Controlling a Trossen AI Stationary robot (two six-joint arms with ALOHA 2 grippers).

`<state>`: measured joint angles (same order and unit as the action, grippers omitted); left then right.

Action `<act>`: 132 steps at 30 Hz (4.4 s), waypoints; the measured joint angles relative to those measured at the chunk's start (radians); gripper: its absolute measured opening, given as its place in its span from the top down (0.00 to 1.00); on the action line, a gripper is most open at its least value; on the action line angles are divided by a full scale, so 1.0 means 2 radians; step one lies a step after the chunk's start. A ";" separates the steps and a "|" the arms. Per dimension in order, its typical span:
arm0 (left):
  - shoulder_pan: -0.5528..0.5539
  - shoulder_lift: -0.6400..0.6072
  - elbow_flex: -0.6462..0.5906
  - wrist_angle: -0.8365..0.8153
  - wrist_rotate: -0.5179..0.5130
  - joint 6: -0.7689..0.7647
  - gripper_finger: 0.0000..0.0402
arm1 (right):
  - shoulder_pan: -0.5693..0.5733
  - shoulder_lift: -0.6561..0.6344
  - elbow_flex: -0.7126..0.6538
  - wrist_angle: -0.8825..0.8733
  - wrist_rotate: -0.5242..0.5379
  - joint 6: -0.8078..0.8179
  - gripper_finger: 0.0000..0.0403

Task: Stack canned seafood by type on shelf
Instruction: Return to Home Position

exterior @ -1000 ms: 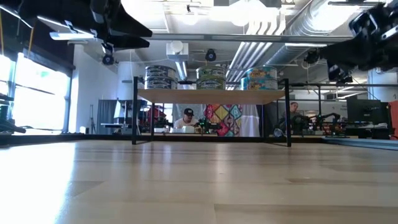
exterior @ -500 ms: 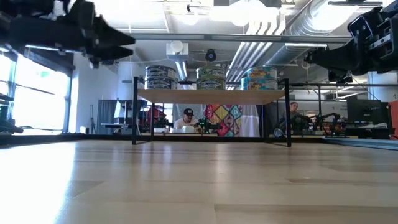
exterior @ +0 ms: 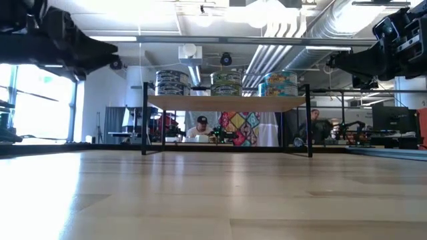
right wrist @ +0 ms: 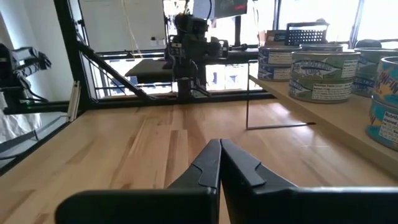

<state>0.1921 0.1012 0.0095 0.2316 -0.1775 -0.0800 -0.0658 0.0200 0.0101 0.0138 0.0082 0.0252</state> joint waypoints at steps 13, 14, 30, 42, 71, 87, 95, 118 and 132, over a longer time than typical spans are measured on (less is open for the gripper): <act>-0.067 -0.049 0.001 -0.104 0.138 0.084 0.97 | 0.000 0.000 0.000 0.000 0.000 0.000 1.00; -0.070 -0.049 0.001 -0.104 0.136 0.083 0.96 | 0.000 0.000 0.000 0.000 0.000 0.000 1.00; -0.077 -0.043 0.001 -0.109 0.061 0.063 0.98 | 0.011 -0.010 0.000 0.000 0.000 0.000 1.00; -0.134 -0.049 0.001 -0.090 0.052 0.072 0.98 | 0.054 -0.010 0.000 0.000 0.000 0.000 1.00; -0.159 -0.049 0.001 -0.095 0.051 0.072 0.98 | 0.052 -0.006 0.000 0.000 0.000 0.000 1.00; -0.159 -0.049 0.001 -0.095 0.052 0.072 0.98 | 0.052 -0.006 0.000 0.000 0.000 0.000 1.00; -0.159 -0.049 0.001 -0.095 0.052 0.072 0.98 | 0.052 -0.006 0.000 0.000 0.000 0.000 1.00; -0.159 -0.049 0.001 -0.095 0.052 0.072 0.98 | 0.052 -0.006 0.000 0.000 0.000 0.000 1.00; -0.159 -0.049 0.001 -0.095 0.051 0.072 0.98 | 0.052 -0.006 0.000 0.000 0.000 0.000 1.00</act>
<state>-0.1249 0.0036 0.0120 0.0418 -0.0746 0.0639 0.0376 0.0071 0.0101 0.0143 0.0078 0.0253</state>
